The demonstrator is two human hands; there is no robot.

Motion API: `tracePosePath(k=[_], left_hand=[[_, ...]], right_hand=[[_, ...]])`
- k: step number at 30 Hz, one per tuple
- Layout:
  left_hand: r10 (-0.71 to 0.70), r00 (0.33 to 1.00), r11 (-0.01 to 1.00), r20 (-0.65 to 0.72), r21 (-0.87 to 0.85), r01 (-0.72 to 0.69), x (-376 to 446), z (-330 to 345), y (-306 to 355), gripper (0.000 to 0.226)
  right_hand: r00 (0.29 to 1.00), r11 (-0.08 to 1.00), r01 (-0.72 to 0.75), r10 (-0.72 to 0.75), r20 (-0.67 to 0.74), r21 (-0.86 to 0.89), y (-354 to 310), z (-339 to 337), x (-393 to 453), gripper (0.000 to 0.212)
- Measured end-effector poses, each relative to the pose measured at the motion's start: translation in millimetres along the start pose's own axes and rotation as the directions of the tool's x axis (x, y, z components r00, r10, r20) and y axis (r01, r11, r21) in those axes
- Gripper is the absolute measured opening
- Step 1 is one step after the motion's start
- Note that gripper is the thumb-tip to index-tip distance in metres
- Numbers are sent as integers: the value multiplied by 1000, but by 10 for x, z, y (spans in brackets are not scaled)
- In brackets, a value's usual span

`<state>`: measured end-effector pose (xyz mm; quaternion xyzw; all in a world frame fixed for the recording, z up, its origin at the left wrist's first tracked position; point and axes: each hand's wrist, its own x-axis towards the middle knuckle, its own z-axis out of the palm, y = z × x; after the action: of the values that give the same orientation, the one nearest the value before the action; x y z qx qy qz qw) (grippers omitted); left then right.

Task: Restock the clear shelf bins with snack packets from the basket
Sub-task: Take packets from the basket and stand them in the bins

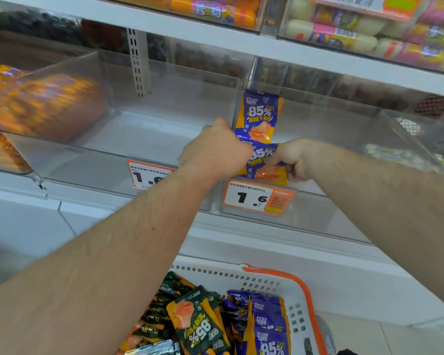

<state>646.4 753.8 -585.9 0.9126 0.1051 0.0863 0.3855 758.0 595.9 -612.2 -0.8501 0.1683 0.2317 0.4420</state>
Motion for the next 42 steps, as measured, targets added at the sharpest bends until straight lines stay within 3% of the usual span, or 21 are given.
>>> tracePosePath(k=[4, 9, 16, 21, 25, 28, 32, 33, 36, 42], left_hand=[[-10, 1000, 1000, 1, 16, 10, -9, 11, -9, 33], [4, 1000, 1000, -8, 24, -3, -12, 1, 8, 34], [5, 1000, 1000, -18, 17, -5, -4, 23, 3, 38], [5, 1000, 1000, -3, 9, -5, -28, -2, 21, 38], [-10, 1000, 1000, 0, 12, 10, -31, -3, 19, 34], [-21, 1000, 999, -3, 31, 21, -33, -10, 25, 34], [-9, 1000, 999, -8, 42, 10, -25, -3, 14, 30], [-7, 1000, 999, -12, 45, 8, -26, -1, 15, 29], [-9, 1000, 999, -18, 45, 10, -25, 4, 19, 29], [-5, 1000, 999, -13, 36, 6, -31, 7, 23, 34]], right_hand=[[998, 989, -38, 31, 51, 144, -92, 14, 185, 14], [999, 997, 8, -10, 36, 78, -196, 125, 295, 31], [997, 998, 18, -22, 73, 61, -211, 87, 399, 31], [993, 992, -23, 8, 122, 122, -163, 48, 384, 18], [985, 985, 56, -81, 149, 163, -161, 7, 366, 13], [969, 951, 221, -240, 65, 216, -239, -25, 357, 19], [882, 854, 466, -432, -187, 229, -364, -128, 338, 11], [866, 842, 491, -444, -230, 224, -397, -140, 328, 8], [837, 822, 532, -475, -273, 202, -452, -94, 397, 34], [816, 821, 556, -510, -273, 128, -347, 8, 513, 41]])
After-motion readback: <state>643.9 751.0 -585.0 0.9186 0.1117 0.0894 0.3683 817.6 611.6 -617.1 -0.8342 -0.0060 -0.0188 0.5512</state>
